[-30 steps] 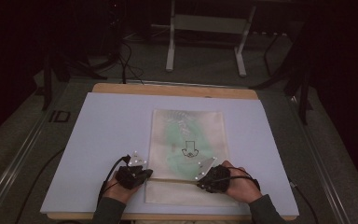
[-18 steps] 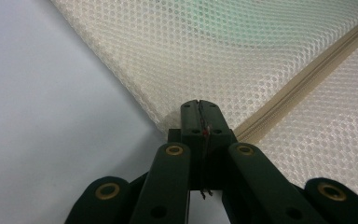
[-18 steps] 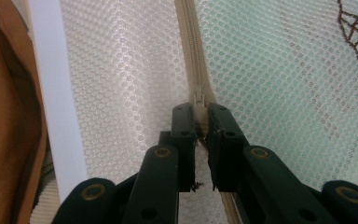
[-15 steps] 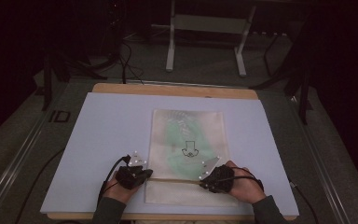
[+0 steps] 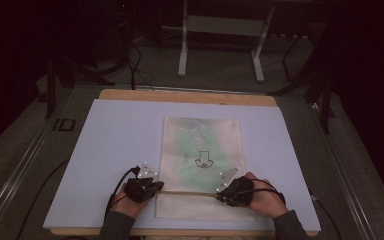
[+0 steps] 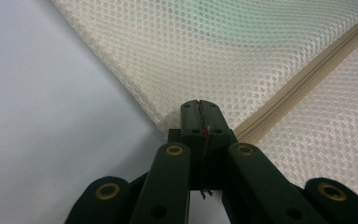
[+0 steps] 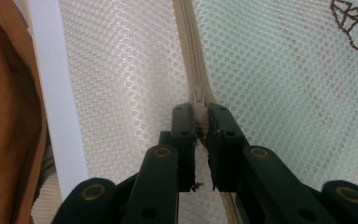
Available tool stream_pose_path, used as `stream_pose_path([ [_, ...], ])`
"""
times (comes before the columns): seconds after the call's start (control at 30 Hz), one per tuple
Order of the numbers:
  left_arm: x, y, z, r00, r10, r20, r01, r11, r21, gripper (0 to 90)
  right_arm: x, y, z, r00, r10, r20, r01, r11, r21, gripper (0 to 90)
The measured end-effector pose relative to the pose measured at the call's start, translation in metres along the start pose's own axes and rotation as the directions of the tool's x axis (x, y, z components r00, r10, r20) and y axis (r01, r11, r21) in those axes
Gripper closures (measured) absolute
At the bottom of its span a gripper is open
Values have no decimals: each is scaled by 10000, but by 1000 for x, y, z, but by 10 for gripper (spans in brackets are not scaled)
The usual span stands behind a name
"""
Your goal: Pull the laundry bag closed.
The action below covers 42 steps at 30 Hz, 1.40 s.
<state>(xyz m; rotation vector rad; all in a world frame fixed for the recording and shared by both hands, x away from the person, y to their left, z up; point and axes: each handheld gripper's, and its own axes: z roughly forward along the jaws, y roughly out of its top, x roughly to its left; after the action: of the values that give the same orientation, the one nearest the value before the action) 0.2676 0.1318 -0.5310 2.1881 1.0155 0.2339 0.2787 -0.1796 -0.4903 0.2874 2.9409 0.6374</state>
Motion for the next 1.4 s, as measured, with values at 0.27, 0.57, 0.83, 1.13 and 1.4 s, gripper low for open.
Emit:
stream_pose_path([
  [0.27,0,0,0,10000,-3,5,3,10000,-2,893,-1,-3,-1,10000,48,-59,-48,10000,-10,823],
  [0.57,0,0,0,10000,4,-1,-4,10000,2,893,-2,-4,-2,9999,92,-70,-92,10000,-37,823],
  [0.83,0,0,0,10000,-15,28,15,10000,-20,893,-2,-6,-3,9999,116,-49,-116,9999,49,823],
  [1.13,0,0,0,10000,-9,17,9,10000,-12,893,-3,-8,-5,9999,143,-68,-143,9999,-89,823],
  [1.4,1,0,0,10000,-74,55,74,10000,-41,893,-5,-13,-7,9996,269,-62,-269,9996,-71,823],
])
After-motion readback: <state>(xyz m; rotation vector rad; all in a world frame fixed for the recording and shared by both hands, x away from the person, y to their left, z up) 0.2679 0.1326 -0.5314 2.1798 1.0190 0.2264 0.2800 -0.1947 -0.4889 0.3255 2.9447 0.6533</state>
